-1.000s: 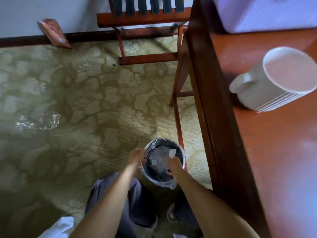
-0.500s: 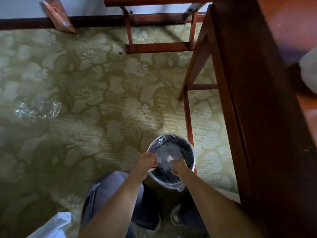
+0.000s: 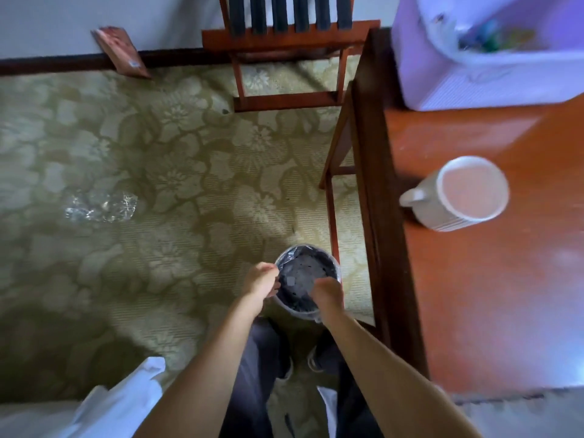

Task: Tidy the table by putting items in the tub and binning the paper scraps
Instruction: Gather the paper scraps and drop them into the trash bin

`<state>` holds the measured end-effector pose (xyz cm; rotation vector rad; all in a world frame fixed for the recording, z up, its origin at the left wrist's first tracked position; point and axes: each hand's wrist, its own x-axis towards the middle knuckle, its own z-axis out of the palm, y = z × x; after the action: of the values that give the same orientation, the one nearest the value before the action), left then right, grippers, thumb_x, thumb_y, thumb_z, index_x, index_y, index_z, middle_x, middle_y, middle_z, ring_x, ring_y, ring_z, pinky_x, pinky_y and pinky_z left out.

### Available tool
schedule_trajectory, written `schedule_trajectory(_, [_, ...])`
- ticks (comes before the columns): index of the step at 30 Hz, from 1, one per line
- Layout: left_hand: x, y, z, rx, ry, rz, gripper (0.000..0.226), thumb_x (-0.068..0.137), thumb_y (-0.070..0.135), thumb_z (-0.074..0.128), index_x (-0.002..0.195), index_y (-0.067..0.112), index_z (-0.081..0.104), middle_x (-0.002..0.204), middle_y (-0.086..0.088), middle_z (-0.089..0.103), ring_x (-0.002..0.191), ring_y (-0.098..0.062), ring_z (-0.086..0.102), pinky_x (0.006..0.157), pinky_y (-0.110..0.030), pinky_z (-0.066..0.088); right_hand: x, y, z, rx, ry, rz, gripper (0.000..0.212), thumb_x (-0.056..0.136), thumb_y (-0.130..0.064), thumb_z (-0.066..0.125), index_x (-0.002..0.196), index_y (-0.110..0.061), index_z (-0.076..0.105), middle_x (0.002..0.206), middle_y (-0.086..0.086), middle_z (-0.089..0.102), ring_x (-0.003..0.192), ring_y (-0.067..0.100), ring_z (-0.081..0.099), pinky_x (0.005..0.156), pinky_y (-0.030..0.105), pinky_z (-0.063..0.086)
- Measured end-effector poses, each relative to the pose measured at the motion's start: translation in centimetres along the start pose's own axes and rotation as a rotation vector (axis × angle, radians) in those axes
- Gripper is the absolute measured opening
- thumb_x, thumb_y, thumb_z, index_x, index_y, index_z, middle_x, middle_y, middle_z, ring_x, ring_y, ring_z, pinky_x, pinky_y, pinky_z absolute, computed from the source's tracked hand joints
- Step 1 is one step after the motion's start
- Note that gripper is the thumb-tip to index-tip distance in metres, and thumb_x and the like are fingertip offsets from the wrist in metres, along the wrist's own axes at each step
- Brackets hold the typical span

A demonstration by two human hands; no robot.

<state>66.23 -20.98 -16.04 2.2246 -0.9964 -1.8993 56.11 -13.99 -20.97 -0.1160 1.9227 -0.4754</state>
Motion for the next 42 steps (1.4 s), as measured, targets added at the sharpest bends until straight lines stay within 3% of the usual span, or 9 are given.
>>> schedule_trajectory(3, [-5.7, 2.7, -1.5, 0.002, 0.043, 0.157, 0.016, 0.092, 0.006, 0.048, 0.086, 0.016, 0.059, 0.086, -0.009, 0.064, 0.075, -0.022, 0.063, 0.07, -0.032, 0.051, -6.4, -3.3, -3.0, 0.12, 0.015, -0.122, 0.019, 0.089, -0.005, 0.05, 0.081, -0.021, 0.055, 0.098, 0.003, 0.054, 0.088, 0.015, 0.049, 0.077, 0.02, 0.047])
schedule_trajectory(6, [-13.0, 6.4, -1.6, 0.008, 0.027, 0.323, 0.025, 0.091, 0.009, 0.052, 0.076, 0.026, 0.061, 0.101, -0.011, 0.068, 0.101, -0.031, 0.065, 0.095, -0.045, 0.051, -13.3, -7.0, -9.7, 0.172, 0.159, -0.334, 0.016, 0.084, -0.003, 0.055, 0.084, -0.018, 0.06, 0.089, 0.005, 0.06, 0.082, 0.017, 0.056, 0.067, 0.015, 0.049])
schedule_trajectory(9, [-18.1, 9.1, -0.3, -0.008, 0.013, 0.504, 0.02, 0.093, 0.011, 0.048, 0.086, 0.022, 0.062, 0.099, -0.003, 0.066, 0.1, -0.024, 0.063, 0.095, -0.04, 0.05, -17.6, -9.6, -16.0, 0.333, 0.142, -0.513, 0.011, 0.085, 0.0, 0.057, 0.09, -0.008, 0.064, 0.092, 0.01, 0.064, 0.08, 0.02, 0.062, 0.081, 0.034, 0.054])
schedule_trajectory(17, [-24.7, 12.5, 8.0, 0.075, -0.212, 0.746, 0.019, 0.091, 0.006, 0.05, 0.084, 0.02, 0.061, 0.088, -0.004, 0.065, 0.09, -0.025, 0.064, 0.084, -0.034, 0.051, -23.8, -5.3, -28.4, 0.452, 0.429, -0.64, 0.026, 0.084, 0.006, 0.055, 0.076, -0.018, 0.062, 0.074, 0.006, 0.066, 0.077, 0.025, 0.063, 0.078, 0.037, 0.052])
schedule_trajectory(21, [-27.3, 13.3, 14.8, 0.16, -0.232, 0.851, 0.019, 0.092, 0.009, 0.049, 0.084, 0.019, 0.062, 0.089, 0.001, 0.064, 0.08, -0.015, 0.064, 0.075, -0.026, 0.051, -22.9, -1.9, -35.4, 0.493, 0.515, -0.603, 0.019, 0.084, 0.005, 0.058, 0.089, -0.012, 0.063, 0.086, 0.012, 0.069, 0.082, 0.024, 0.065, 0.081, 0.033, 0.054])
schedule_trajectory(26, [-29.5, 14.5, 26.2, 0.344, -0.301, 0.885, 0.015, 0.094, 0.015, 0.046, 0.095, 0.019, 0.061, 0.103, -0.005, 0.067, 0.087, -0.018, 0.066, 0.086, -0.035, 0.053, -18.7, 0.2, -44.9, 0.468, 0.439, -0.558, 0.025, 0.082, 0.003, 0.058, 0.076, -0.021, 0.062, 0.081, 0.008, 0.068, 0.081, 0.022, 0.066, 0.087, 0.038, 0.053])
schedule_trajectory(31, [-30.4, 17.4, 39.6, 0.304, -0.218, 0.848, 0.015, 0.092, 0.014, 0.046, 0.093, 0.02, 0.06, 0.094, -0.001, 0.065, 0.089, -0.019, 0.065, 0.091, -0.039, 0.054, -12.0, 0.8, -57.6, 0.296, 0.417, -0.596, 0.025, 0.08, 0.0, 0.057, 0.07, -0.023, 0.061, 0.072, 0.001, 0.065, 0.077, 0.021, 0.061, 0.072, 0.032, 0.048])
schedule_trajectory(35, [-32.7, 18.6, 49.2, 0.166, -0.136, 0.763, 0.014, 0.091, 0.009, 0.048, 0.092, 0.016, 0.061, 0.097, -0.008, 0.065, 0.079, -0.019, 0.064, 0.086, -0.036, 0.054, -8.4, 2.0, -67.4, 0.082, 0.377, -0.564, 0.017, 0.082, -0.002, 0.058, 0.095, -0.008, 0.068, 0.091, 0.011, 0.069, 0.079, 0.018, 0.058, 0.057, 0.024, 0.043])
schedule_trajectory(42, [-32.0, 24.3, 60.0, 0.318, -0.054, 0.714, 0.024, 0.088, 0.012, 0.054, 0.111, 0.012, 0.064, 0.112, -0.011, 0.067, 0.101, -0.025, 0.064, 0.092, -0.038, 0.054, -1.3, -1.0, -77.8, -0.163, 0.349, -0.558, 0.03, 0.086, -0.005, 0.057, 0.115, -0.009, 0.063, 0.118, 0.015, 0.065, 0.103, 0.029, 0.064, 0.077, 0.03, 0.05])
